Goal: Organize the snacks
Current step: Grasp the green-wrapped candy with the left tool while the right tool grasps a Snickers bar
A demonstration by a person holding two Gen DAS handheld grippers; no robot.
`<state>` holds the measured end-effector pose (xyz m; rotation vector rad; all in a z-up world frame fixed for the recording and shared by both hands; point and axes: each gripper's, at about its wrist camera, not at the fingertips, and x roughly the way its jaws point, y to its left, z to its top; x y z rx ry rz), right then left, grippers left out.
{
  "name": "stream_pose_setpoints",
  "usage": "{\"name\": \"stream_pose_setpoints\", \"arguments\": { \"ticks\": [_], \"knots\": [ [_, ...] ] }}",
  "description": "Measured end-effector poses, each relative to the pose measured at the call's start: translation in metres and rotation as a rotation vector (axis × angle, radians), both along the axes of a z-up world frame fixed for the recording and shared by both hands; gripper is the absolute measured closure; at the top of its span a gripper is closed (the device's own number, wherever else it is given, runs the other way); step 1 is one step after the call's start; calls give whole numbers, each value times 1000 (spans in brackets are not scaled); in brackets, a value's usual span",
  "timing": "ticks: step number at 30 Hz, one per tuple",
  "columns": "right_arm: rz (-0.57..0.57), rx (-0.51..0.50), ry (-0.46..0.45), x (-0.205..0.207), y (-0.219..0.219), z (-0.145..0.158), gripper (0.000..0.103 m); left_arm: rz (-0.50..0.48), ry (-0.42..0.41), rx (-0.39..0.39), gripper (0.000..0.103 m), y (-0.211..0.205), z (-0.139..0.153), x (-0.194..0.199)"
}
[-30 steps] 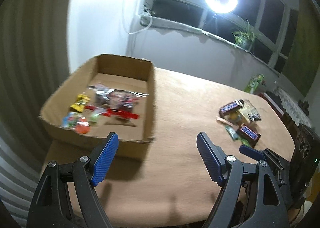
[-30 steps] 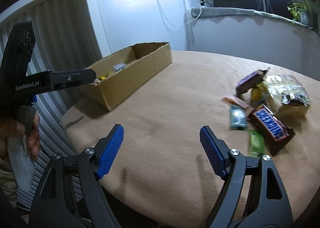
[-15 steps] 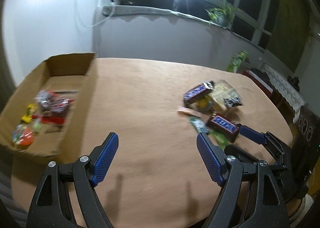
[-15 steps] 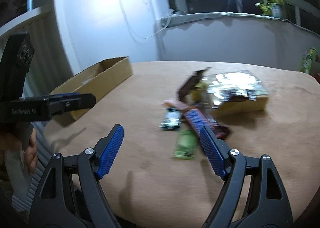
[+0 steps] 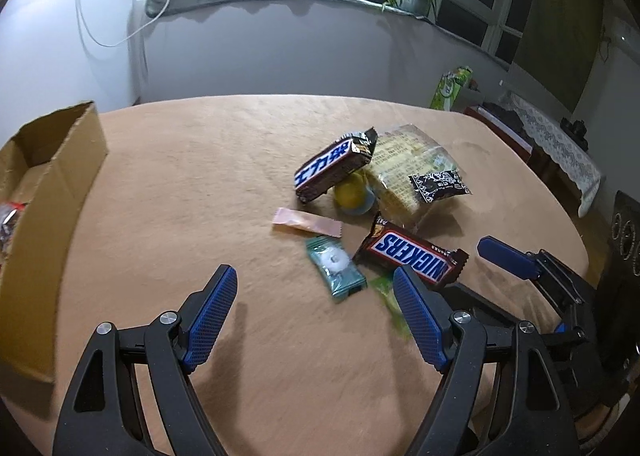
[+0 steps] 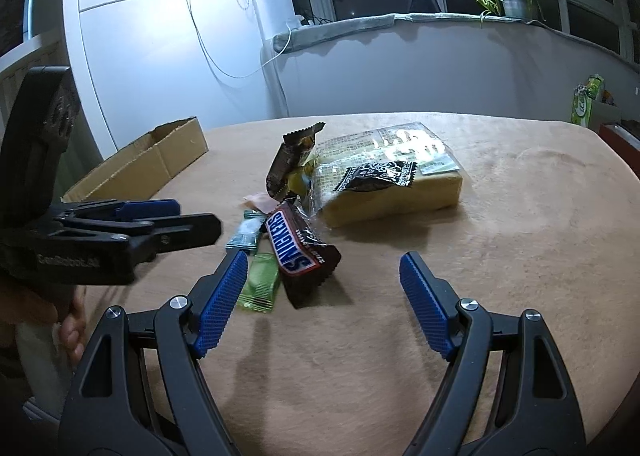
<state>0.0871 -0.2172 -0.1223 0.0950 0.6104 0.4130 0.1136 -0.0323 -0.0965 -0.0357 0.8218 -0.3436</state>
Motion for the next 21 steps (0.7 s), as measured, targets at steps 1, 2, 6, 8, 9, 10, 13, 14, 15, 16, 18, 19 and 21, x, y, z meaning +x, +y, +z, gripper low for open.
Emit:
{"name": "stream_pose_setpoints", "arguments": {
  "ticks": [1,2,6,8,9,10,13,14,15,16,18,19,21],
  "knots": [
    [5,-12,2,2,1,0,22,0,4,0,23,-1,-1,2],
    [8,-19,3,3,2,-1,22,1,9,2,23,-2,-3,4],
    [32,-56,10,9,10,-4,22,5,26,3,23,-3,-10,11],
    [36,-59,16,12,13,-5,22,4,36,1,23,-3,-13,16],
    [40,-60,15,13,14,-5,22,3,38,-1,23,-4,-15,17],
    [45,-62,13,14,16,-5,27,2,39,-2,23,-5,-16,19],
    [74,-80,10,15,23,-6,51,-4,27,15,26,-8,-18,20],
    [85,-87,8,15,25,-7,63,-9,19,24,31,-9,-18,19],
    [95,-93,3,14,27,-7,70,-9,13,39,49,-9,-19,20],
    [103,-94,-2,14,28,-7,72,-4,0,64,64,-10,-19,19],
    [101,-88,-13,13,27,-7,73,-9,-6,68,84,-8,-19,19],
    [100,-78,-14,12,26,-7,73,-9,-4,64,90,-6,-19,19],
    [100,-51,-8,13,22,-8,73,-10,-2,53,94,-2,-19,20]
  ]
}}
